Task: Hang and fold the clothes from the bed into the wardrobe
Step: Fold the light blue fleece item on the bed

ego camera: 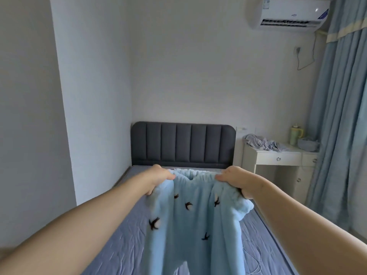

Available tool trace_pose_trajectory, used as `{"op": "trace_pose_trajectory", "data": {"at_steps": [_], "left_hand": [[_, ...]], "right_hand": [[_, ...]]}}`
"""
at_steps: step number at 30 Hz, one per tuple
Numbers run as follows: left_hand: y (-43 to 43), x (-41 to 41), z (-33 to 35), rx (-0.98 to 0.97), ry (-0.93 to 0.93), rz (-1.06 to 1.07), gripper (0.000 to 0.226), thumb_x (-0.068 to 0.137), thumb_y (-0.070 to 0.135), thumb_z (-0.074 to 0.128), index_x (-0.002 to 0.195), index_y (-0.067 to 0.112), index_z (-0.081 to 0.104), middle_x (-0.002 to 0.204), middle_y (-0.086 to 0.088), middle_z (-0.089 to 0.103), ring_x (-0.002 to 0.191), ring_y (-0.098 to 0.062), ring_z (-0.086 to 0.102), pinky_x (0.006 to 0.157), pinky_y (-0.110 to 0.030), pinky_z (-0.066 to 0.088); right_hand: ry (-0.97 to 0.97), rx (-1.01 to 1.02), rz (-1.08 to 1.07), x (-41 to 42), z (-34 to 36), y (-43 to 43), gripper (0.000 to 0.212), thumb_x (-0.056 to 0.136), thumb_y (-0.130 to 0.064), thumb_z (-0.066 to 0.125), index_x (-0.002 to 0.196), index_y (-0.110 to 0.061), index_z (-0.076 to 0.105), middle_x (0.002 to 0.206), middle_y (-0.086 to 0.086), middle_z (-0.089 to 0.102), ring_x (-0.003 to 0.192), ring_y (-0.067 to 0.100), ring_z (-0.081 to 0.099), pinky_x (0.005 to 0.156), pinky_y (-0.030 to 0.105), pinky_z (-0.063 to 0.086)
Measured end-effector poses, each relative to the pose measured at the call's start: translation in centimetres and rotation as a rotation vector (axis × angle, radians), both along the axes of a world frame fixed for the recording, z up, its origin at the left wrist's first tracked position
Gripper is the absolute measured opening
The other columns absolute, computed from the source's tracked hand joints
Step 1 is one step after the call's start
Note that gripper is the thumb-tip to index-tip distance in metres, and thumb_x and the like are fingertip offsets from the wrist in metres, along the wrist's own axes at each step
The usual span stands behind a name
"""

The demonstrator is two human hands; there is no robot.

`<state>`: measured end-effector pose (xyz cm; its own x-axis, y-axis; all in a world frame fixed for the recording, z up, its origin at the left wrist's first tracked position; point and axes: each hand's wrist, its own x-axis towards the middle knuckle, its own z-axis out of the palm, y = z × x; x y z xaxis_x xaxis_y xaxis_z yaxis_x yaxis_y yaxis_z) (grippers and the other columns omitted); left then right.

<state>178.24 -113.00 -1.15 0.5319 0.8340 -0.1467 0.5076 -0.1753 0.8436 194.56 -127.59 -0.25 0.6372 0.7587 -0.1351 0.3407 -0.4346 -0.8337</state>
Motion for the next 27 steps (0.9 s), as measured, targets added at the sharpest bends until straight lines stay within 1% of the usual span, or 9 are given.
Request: {"op": "trace_pose_trajectory", "data": {"at_steps": [3, 7, 10, 13, 17, 20, 22, 25, 27], "left_hand": [[-1.0, 1.0, -0.9, -0.056, -0.076, 0.04, 0.05, 0.089, 0.029, 0.06, 0.129, 0.006, 0.042, 0.099, -0.003, 0.05, 0.073, -0.014, 0.043, 0.061, -0.024, 0.034], [-1.9, 2.2, -0.6, -0.01, -0.189, -0.064, 0.029, 0.086, 0.02, 0.062, 0.106, 0.015, 0.041, 0.1, -0.001, 0.049, 0.075, -0.008, 0.043, 0.059, -0.024, 0.035], [-2.4, 2.3, 0.2, -0.133, -0.331, -0.114, 0.021, 0.083, 0.013, 0.065, 0.094, 0.019, 0.047, 0.086, 0.001, 0.056, 0.069, -0.009, 0.052, 0.058, -0.021, 0.043], [-2.8, 2.4, 0.4, -0.224, -0.373, -0.175, 0.027, 0.081, 0.008, 0.065, 0.101, 0.02, 0.052, 0.093, -0.004, 0.062, 0.076, -0.016, 0.059, 0.064, -0.026, 0.049], [-3.6, 2.1, 0.3, -0.177, -0.306, -0.303, 0.039, 0.08, 0.002, 0.063, 0.11, 0.024, 0.051, 0.108, -0.012, 0.06, 0.084, -0.023, 0.058, 0.07, -0.03, 0.049], [-4.4, 1.7, 0.8, -0.209, -0.304, -0.46, 0.027, 0.085, 0.031, 0.064, 0.109, 0.027, 0.053, 0.105, -0.002, 0.064, 0.087, -0.017, 0.061, 0.074, -0.031, 0.05], [-4.8, 1.4, 1.0, -0.117, -0.245, -0.552, 0.045, 0.073, 0.052, 0.065, 0.11, 0.031, 0.052, 0.105, 0.008, 0.063, 0.097, -0.01, 0.061, 0.081, -0.03, 0.05], [-4.5, 1.4, 0.8, 0.1, -0.173, -0.583, 0.072, 0.068, 0.027, 0.081, 0.127, 0.029, 0.04, 0.119, 0.008, 0.053, 0.109, -0.008, 0.054, 0.09, -0.025, 0.047], [-4.0, 1.2, 0.7, 0.1, -0.235, -0.538, 0.079, 0.068, 0.005, 0.08, 0.131, 0.025, 0.037, 0.121, 0.0, 0.052, 0.111, -0.014, 0.054, 0.091, -0.027, 0.048]], "right_hand": [[0.182, 0.099, -0.094, -0.6, -1.3, 0.4, 0.026, 0.087, -0.015, 0.062, 0.1, 0.006, 0.061, 0.094, 0.02, 0.062, 0.087, 0.029, 0.062, 0.083, 0.041, 0.05], [0.299, 0.197, -0.085, -1.7, -1.6, 1.3, 0.02, 0.085, -0.01, 0.06, 0.1, 0.004, 0.059, 0.082, 0.014, 0.058, 0.069, 0.022, 0.057, 0.066, 0.031, 0.047], [0.369, 0.235, -0.068, -2.0, -1.5, 1.7, 0.011, 0.085, -0.01, 0.058, 0.075, -0.005, 0.06, 0.064, 0.008, 0.054, 0.056, 0.016, 0.053, 0.057, 0.025, 0.044], [0.451, 0.315, -0.094, -2.2, -1.5, 1.8, 0.02, 0.086, -0.005, 0.054, 0.065, -0.007, 0.055, 0.047, 0.002, 0.049, 0.039, 0.01, 0.048, 0.044, 0.018, 0.042], [0.546, 0.412, -0.151, -2.4, -1.5, 2.0, 0.019, 0.087, 0.002, 0.047, 0.071, -0.002, 0.056, 0.053, 0.005, 0.051, 0.04, 0.01, 0.05, 0.039, 0.015, 0.043], [0.567, 0.436, -0.184, -2.4, -1.4, 2.1, 0.015, 0.086, 0.006, 0.044, 0.077, 0.0, 0.056, 0.063, 0.007, 0.05, 0.05, 0.015, 0.049, 0.04, 0.017, 0.044], [0.608, 0.452, -0.187, -2.5, -1.3, 2.0, 0.019, 0.085, 0.01, 0.041, 0.076, 0.003, 0.056, 0.063, 0.011, 0.055, 0.054, 0.02, 0.054, 0.041, 0.022, 0.048], [0.652, 0.469, -0.139, -2.8, -0.9, 1.8, 0.022, 0.086, 0.013, 0.039, 0.08, 0.006, 0.059, 0.059, 0.015, 0.064, 0.052, 0.023, 0.062, 0.043, 0.028, 0.053], [0.667, 0.488, -0.106, -3.1, -0.7, 1.7, 0.023, 0.087, 0.013, 0.037, 0.081, 0.007, 0.058, 0.062, 0.017, 0.066, 0.05, 0.022, 0.064, 0.042, 0.026, 0.052]]}}
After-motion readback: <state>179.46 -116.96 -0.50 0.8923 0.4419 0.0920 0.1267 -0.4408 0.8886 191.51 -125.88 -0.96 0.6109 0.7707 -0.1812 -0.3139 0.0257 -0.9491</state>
